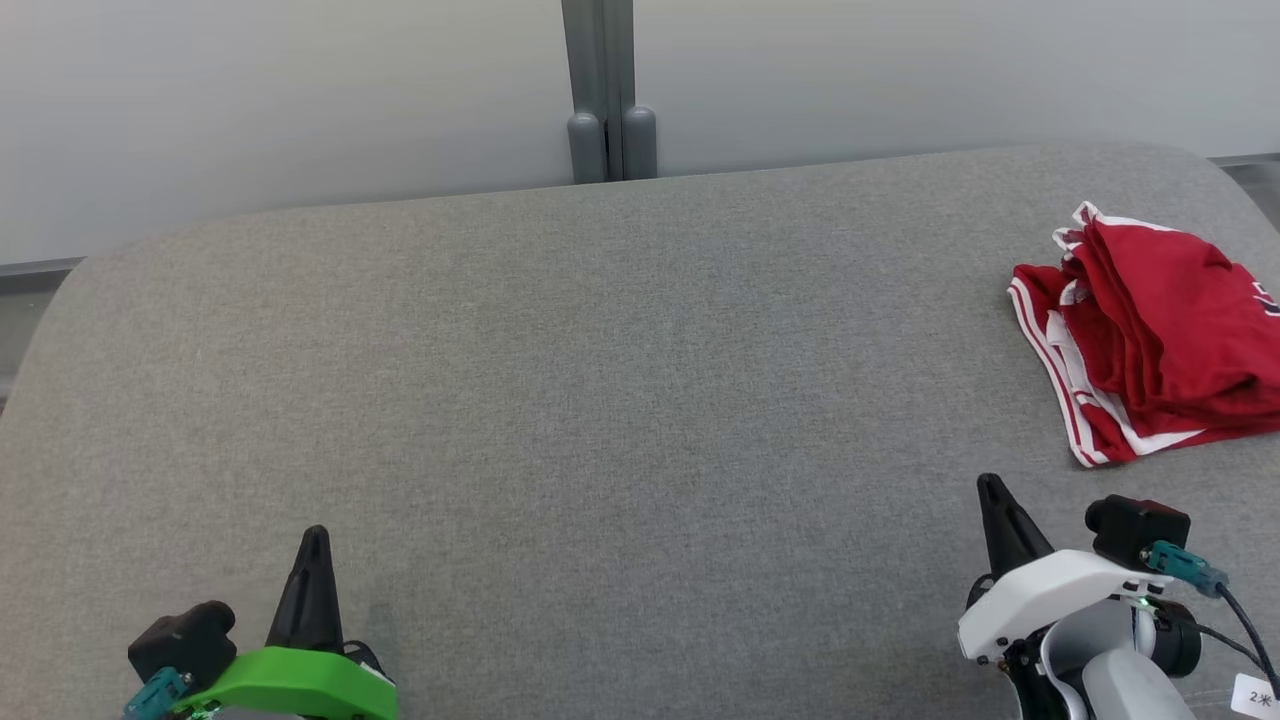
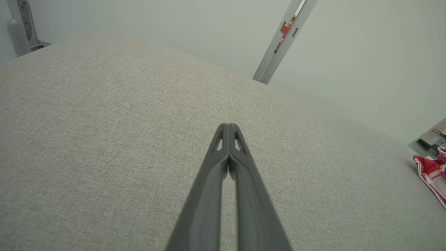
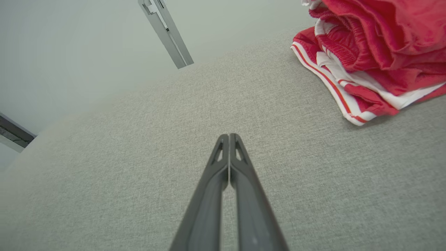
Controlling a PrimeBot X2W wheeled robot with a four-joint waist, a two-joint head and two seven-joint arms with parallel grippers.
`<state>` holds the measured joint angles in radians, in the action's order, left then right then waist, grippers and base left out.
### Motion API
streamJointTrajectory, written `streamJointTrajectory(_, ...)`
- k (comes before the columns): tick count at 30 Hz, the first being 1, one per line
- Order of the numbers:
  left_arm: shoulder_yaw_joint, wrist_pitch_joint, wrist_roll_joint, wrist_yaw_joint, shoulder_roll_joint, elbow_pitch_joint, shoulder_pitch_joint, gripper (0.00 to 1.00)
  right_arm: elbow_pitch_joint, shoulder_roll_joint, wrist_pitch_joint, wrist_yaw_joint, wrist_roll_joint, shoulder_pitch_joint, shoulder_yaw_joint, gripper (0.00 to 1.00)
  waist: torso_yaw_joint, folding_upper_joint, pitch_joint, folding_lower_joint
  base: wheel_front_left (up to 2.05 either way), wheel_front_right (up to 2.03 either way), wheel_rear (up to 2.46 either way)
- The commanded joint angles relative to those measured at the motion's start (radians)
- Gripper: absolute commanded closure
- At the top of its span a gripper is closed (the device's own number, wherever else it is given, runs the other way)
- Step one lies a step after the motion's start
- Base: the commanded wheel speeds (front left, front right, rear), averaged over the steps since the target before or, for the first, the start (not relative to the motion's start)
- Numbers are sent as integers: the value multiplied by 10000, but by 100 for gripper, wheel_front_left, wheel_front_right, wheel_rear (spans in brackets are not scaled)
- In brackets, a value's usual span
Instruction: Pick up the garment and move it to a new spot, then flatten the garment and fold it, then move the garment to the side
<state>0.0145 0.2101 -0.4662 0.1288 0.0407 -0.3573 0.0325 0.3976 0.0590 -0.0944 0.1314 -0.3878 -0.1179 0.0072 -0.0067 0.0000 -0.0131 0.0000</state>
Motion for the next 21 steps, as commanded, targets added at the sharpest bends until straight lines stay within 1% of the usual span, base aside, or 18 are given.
streamJointTrajectory(1,77,-96,-450,3,31,216,212,100,-231,33,74,-1,-459,-143,-73,100,1,0,2,0,0,0,0)
streamJointTrajectory(21,328,-933,-3384,9,55,479,395,100,-605,3,595,-3,-3595,-76,-369,100,13,0,19,0,0,0,0)
